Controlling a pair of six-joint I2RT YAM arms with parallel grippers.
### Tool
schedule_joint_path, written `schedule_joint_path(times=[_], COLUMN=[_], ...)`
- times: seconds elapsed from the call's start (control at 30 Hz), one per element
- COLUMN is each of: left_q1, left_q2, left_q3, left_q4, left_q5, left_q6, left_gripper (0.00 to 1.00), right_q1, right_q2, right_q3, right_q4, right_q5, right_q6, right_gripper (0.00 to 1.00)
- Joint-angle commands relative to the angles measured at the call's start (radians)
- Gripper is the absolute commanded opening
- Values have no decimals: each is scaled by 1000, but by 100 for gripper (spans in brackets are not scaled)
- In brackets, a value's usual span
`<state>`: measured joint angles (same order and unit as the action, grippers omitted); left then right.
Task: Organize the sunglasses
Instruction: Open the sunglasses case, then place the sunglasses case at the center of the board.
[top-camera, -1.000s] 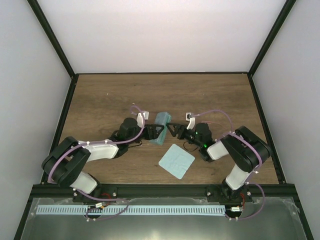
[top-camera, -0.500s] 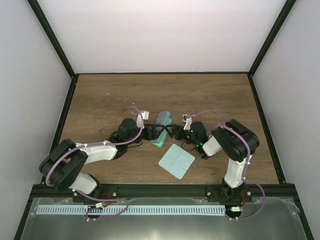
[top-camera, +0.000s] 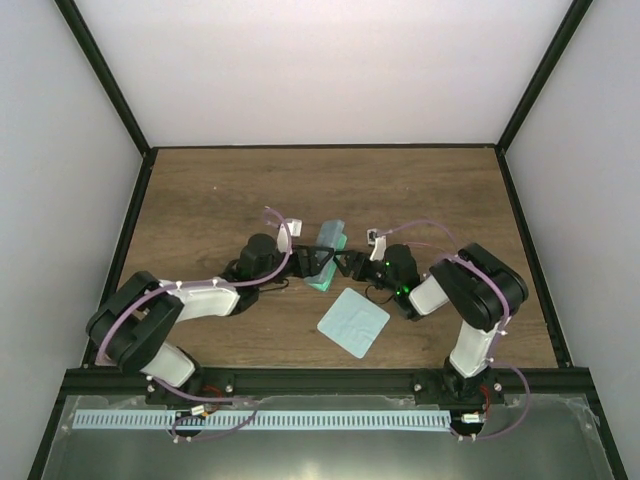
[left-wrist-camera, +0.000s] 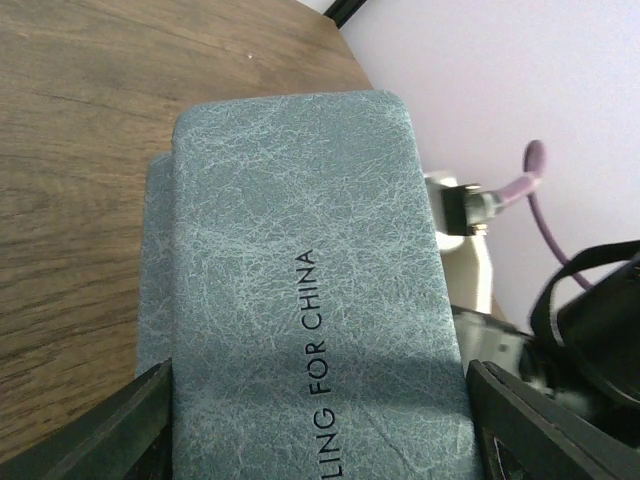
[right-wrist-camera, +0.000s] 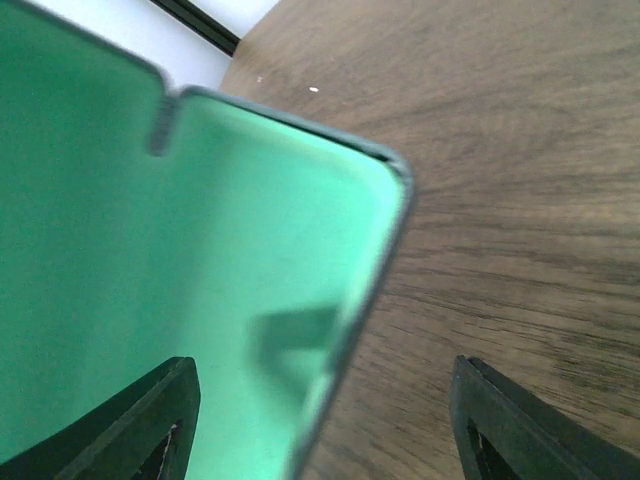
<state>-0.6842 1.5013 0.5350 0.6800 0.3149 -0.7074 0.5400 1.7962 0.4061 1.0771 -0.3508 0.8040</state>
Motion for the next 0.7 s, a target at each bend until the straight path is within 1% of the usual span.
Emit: schedule_joint_path(times=[0.0, 0.2, 0.3, 0.43, 0.57, 0.67], left_q1=[0, 4, 21, 53, 85, 94], left_q2=[47, 94, 123, 191, 263, 292], left_q3=[52, 96, 98, 108, 123, 133], left_q4=[51, -16, -4, 33, 91, 99], left_q5=[-21, -48, -41, 7, 87, 107], left_q6=[-8, -17, -32, -59, -95, -102], left_gripper=[69, 69, 69, 69, 69, 69], right_q1=[-3, -2, -2, -2, -2, -2], right_q2=[-68, -126, -137, -114, -87, -72], right_q3=[-21, -40, -41, -31, -19, -11], right_q4=[5, -38, -54, -62, -64, -63], right_q5=[-13, 16, 27, 39, 50, 42], right_q6=[-29, -50, -56, -54, -47, -47], right_gripper=[70, 70, 70, 70, 70, 70])
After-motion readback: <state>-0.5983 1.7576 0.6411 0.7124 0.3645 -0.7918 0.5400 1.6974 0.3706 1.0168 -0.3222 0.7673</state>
